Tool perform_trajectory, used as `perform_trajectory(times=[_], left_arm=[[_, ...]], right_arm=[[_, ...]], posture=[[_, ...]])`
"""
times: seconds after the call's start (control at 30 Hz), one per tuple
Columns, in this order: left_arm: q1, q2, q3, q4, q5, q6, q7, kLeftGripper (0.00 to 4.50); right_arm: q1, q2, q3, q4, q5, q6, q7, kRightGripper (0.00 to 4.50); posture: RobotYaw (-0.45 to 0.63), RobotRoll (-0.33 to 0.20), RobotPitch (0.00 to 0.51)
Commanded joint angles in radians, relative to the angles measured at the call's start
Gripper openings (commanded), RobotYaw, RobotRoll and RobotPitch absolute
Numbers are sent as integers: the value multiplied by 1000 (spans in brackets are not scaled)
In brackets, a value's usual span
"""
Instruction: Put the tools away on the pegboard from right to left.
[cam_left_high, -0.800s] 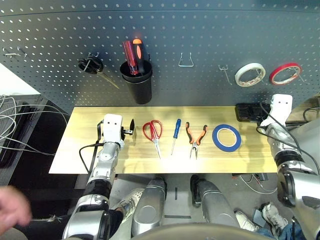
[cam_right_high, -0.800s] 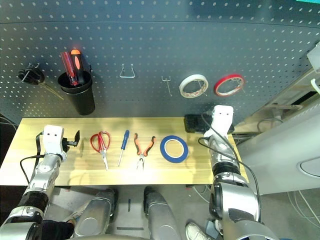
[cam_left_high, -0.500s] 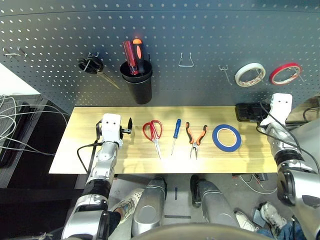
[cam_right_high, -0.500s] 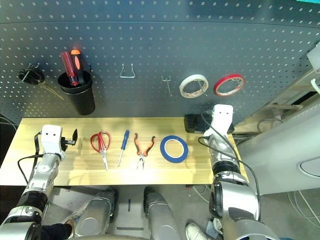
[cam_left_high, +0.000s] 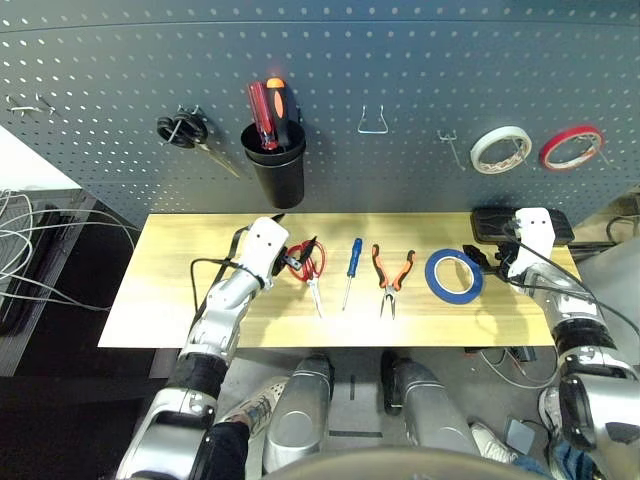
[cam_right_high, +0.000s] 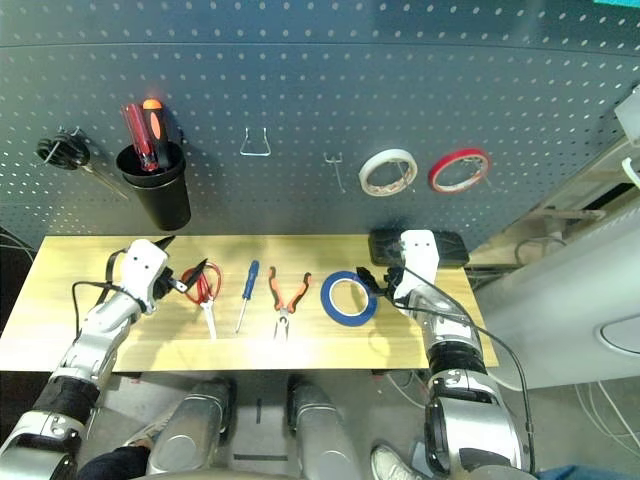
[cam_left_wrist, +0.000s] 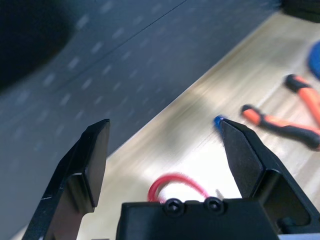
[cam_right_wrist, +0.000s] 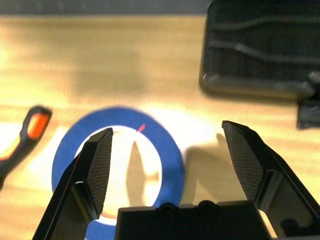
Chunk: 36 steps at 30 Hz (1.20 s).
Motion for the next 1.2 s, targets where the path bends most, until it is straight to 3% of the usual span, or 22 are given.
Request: perform_trajectory(times=[0.03, 0.47, 0.57, 0.87, 1.0, 1.2], left_arm=[[5, 2, -47, -3, 35, 19, -37, 4472], [45, -10, -88, -64, 62, 64, -48, 4472], [69, -1, -88, -87, 66, 70, -51, 4500], [98, 9, -76, -106, 58, 58, -57, 4500], [90, 6, -66, -93, 46, 17, -55, 4500], [97, 10, -38, -91, 18, -197, -33, 4500]], right_arm=[[29, 15, 34, -20, -28, 48, -13, 4500], [-123, 70, 62, 244, -102, 65, -146, 4500], [-147, 75, 63, 291, -118, 78, -174, 3930], [-163, 75, 42, 305, -104, 120, -186, 759], [-140, 65, 36, 227, -96, 102, -178, 701], [22, 21, 127, -169, -151, 22, -103, 701]], posture=[[110, 0, 192], [168, 0, 210], [174, 0, 204], [161, 0, 190], [150, 0, 176], [123, 0, 172]])
